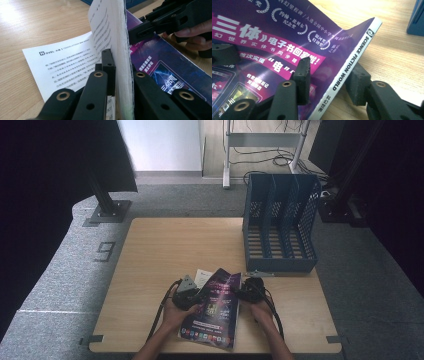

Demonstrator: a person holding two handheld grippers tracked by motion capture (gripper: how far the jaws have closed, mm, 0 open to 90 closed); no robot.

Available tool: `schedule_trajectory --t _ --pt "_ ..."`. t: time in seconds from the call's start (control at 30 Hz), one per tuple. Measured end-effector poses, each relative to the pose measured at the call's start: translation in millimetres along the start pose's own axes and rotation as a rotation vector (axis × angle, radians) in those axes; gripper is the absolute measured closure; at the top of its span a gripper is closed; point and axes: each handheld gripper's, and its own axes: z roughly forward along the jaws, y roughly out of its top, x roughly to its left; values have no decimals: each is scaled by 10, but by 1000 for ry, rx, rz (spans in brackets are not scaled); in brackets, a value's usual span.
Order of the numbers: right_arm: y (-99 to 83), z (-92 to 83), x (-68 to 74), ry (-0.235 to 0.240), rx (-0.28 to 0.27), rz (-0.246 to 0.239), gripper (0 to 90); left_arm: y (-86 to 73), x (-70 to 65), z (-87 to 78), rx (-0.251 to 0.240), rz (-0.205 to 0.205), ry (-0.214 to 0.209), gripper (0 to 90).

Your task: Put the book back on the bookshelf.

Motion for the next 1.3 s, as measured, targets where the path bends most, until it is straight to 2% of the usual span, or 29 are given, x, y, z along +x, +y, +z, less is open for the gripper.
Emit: schedule_trajectory --t 0.2,0.4,0.53,0.7,0.8,1.07,1.3 --pt "3 -38 -5 14 -17 8 636 -4 12 -3 0 -4 7 849" --pt "11 -94 26 10 -41 -24 648 -16 48 -5 8 -15 19 820" --pt "14 -115 38 12 -47 -27 651 -19 58 -6 10 -18 19 810" --pt "21 -142 49 22 -61 -31 655 -29 107 -3 12 -43 7 771" --pt "28 -169 61 29 -74 -47 656 -35 150 -8 7 -68 0 744" --pt "66 -272 128 37 -95 -92 659 -18 160 -32 -9 -73 0 701" --pt "71 -298 164 20 -87 -116 657 -33 179 3 16 -89 -10 685"
